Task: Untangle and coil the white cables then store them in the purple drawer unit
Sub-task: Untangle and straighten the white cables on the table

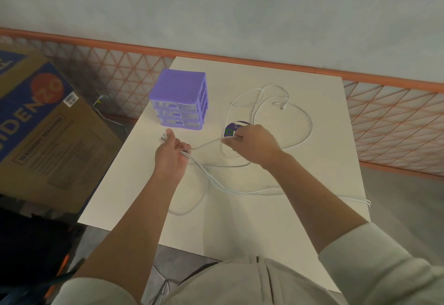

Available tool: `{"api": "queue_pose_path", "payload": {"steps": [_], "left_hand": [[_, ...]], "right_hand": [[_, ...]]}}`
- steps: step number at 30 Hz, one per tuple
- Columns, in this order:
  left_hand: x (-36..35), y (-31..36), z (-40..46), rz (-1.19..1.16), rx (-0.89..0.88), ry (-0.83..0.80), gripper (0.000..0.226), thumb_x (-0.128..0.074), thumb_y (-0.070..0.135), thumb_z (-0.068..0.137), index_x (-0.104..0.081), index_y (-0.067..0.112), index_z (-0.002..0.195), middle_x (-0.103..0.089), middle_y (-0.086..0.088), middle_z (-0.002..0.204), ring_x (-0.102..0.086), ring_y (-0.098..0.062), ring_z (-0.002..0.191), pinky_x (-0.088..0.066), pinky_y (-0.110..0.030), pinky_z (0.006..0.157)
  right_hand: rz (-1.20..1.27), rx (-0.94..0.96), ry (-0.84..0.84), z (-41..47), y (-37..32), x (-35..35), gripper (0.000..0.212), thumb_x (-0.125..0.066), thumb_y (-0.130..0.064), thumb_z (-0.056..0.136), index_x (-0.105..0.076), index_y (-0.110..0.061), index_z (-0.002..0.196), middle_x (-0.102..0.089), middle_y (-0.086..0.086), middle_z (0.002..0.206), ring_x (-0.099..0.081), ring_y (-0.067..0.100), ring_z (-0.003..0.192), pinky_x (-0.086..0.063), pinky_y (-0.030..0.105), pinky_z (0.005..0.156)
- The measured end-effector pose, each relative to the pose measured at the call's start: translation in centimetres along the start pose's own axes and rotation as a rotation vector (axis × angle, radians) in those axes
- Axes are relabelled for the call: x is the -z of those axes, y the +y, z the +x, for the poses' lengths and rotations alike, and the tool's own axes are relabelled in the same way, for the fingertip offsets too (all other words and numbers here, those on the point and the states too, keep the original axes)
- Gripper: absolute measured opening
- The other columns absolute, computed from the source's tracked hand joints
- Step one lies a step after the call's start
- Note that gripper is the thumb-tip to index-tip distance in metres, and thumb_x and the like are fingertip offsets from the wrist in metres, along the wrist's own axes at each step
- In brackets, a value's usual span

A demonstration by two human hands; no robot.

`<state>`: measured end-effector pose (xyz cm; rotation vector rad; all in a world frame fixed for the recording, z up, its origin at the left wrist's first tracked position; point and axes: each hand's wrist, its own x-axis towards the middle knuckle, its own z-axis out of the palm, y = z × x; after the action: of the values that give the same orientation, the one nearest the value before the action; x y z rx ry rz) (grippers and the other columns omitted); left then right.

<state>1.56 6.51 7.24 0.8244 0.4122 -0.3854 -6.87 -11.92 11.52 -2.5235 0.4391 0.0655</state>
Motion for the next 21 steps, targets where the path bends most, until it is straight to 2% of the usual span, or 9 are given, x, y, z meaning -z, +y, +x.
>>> {"api": "queue_pose_path", "payload": {"steps": [2, 4, 6, 8, 11, 13, 15, 18, 21], "left_hand": [[0.0, 0.5, 0.3, -0.045, -0.007, 0.022, 0.032, -0.050, 0.030, 0.101, -0.040, 0.016, 0.074, -0.026, 0.005, 0.052, -0.033, -0.008, 0.040, -0.041, -0.018, 0.052], [0.0, 1.0, 0.6, -0.102, -0.008, 0.032, 0.035, -0.049, 0.033, 0.101, -0.041, 0.016, 0.072, -0.026, 0.005, 0.050, -0.032, -0.008, 0.039, -0.042, -0.018, 0.050], [-0.2, 1.3, 0.8, -0.145, -0.008, 0.038, 0.035, -0.049, 0.035, 0.101, -0.043, 0.016, 0.072, -0.027, 0.005, 0.049, -0.030, -0.008, 0.038, -0.044, -0.019, 0.050], [-0.4, 1.5, 0.8, -0.186, -0.014, 0.055, 0.034, -0.049, 0.034, 0.101, -0.047, 0.015, 0.073, -0.026, 0.004, 0.051, -0.027, -0.009, 0.039, -0.046, -0.020, 0.053], [-0.3, 2.3, 1.3, -0.257, -0.048, 0.082, 0.034, -0.049, 0.033, 0.101, -0.050, 0.015, 0.072, -0.027, 0.003, 0.052, -0.027, -0.010, 0.039, -0.053, -0.023, 0.058], [0.1, 3.0, 1.6, -0.281, -0.060, 0.083, 0.033, -0.048, 0.033, 0.101, -0.050, 0.016, 0.073, -0.028, 0.004, 0.050, -0.028, -0.010, 0.039, -0.056, -0.024, 0.062], [0.5, 3.3, 1.9, -0.284, -0.064, 0.088, 0.031, -0.048, 0.034, 0.101, -0.050, 0.017, 0.075, -0.029, 0.004, 0.048, -0.029, -0.010, 0.039, -0.057, -0.025, 0.064], [0.6, 3.2, 1.8, -0.275, -0.063, 0.104, 0.030, -0.048, 0.033, 0.101, -0.050, 0.017, 0.076, -0.028, 0.004, 0.049, -0.028, -0.010, 0.039, -0.057, -0.025, 0.064], [0.3, 2.1, 1.6, -0.257, -0.048, 0.115, 0.032, -0.048, 0.033, 0.102, -0.051, 0.018, 0.073, -0.027, 0.004, 0.051, -0.028, -0.010, 0.040, -0.056, -0.025, 0.062]], "right_hand": [[0.226, -0.060, -0.119, -0.5, 0.7, 1.1, 0.057, -0.068, -0.062, 0.078, -0.060, -0.007, 0.064, -0.058, 0.003, 0.059, -0.052, 0.020, 0.059, -0.041, 0.028, 0.057], [0.375, -0.112, -0.238, -1.0, 1.9, 1.3, 0.059, -0.069, -0.069, 0.071, -0.063, -0.012, 0.059, -0.057, 0.003, 0.061, -0.049, 0.016, 0.054, -0.040, 0.024, 0.055], [0.339, -0.119, -0.251, -1.4, 3.1, 0.8, 0.060, -0.062, -0.073, 0.074, -0.065, -0.015, 0.059, -0.055, 0.002, 0.066, -0.047, 0.016, 0.057, -0.038, 0.028, 0.058], [0.219, -0.125, -0.262, -1.7, 4.2, 0.2, 0.065, -0.057, -0.077, 0.075, -0.062, -0.015, 0.057, -0.051, -0.001, 0.060, -0.047, 0.016, 0.057, -0.036, 0.031, 0.061], [0.173, -0.242, -0.317, -2.5, 6.0, -0.2, 0.073, -0.049, -0.085, 0.072, -0.052, -0.016, 0.048, -0.047, -0.003, 0.052, -0.048, 0.018, 0.056, -0.037, 0.032, 0.064], [0.153, -0.318, -0.299, -2.7, 7.4, -0.2, 0.080, -0.034, -0.086, 0.078, -0.050, -0.015, 0.045, -0.050, -0.001, 0.052, -0.051, 0.019, 0.057, -0.041, 0.033, 0.068], [-0.015, -0.365, -0.262, -2.5, 9.1, -0.3, 0.078, -0.023, -0.075, 0.091, -0.052, -0.014, 0.051, -0.056, 0.001, 0.059, -0.057, 0.021, 0.063, -0.043, 0.032, 0.074], [-0.350, -0.410, -0.193, -2.6, 11.5, -0.8, 0.053, -0.029, -0.056, 0.098, -0.054, -0.016, 0.075, -0.061, 0.001, 0.083, -0.059, 0.024, 0.080, -0.042, 0.030, 0.073], [-0.482, -0.403, -0.151, -2.8, 12.5, -1.5, 0.040, -0.031, -0.043, 0.100, -0.061, -0.015, 0.097, -0.067, 0.004, 0.103, -0.063, 0.026, 0.089, -0.041, 0.029, 0.071]]}}
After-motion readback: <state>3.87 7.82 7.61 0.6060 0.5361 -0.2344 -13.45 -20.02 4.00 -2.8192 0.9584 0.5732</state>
